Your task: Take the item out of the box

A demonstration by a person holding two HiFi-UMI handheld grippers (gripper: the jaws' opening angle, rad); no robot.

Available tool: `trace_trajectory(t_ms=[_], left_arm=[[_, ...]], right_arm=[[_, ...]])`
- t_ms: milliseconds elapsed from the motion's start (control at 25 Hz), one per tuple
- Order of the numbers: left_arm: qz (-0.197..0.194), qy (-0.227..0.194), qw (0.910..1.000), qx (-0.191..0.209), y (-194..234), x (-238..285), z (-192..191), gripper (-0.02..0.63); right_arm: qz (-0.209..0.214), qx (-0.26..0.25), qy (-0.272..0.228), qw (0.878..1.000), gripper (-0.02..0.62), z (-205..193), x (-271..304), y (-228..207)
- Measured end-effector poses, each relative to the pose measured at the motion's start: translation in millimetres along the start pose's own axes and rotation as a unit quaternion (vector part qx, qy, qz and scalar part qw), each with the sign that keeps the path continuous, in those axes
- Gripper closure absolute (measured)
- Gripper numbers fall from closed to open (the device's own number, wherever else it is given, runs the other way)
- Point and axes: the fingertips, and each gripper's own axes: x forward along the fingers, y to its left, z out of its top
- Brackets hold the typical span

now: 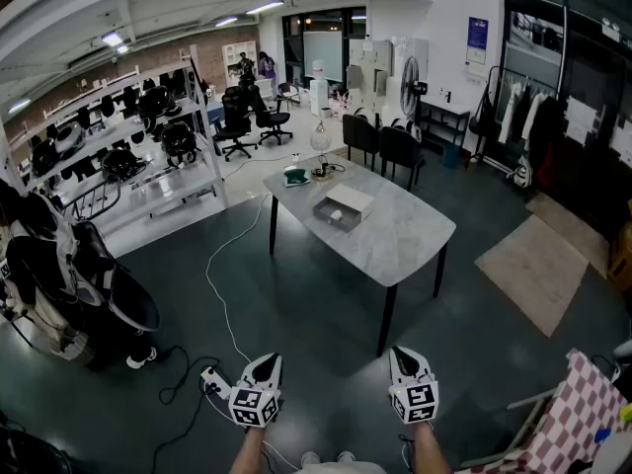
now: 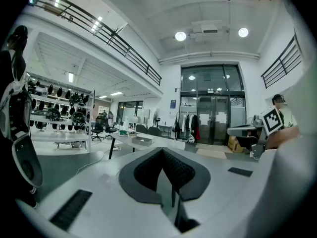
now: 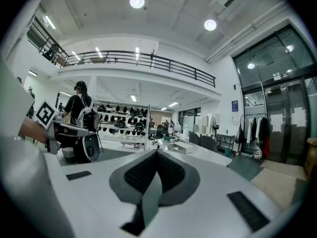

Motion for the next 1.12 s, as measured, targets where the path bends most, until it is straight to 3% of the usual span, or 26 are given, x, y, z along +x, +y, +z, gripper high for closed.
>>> trace_trajectory(t_ms=[880, 1120], left_arm=[[0.0, -0.008, 0.9998, -0.017, -6.7, 5.6, 5.9, 0.591], [0.0, -0.008, 0.9998, -0.017, -15.9, 8.8, 7.1, 0.591]], right_arm=[[0.005, -0.001, -0.01, 1.0, 0.593, 3.4, -3.3, -1.8], [0.024, 0.003, -0.011, 1.0, 0.465, -0.9, -2.5, -1.1]])
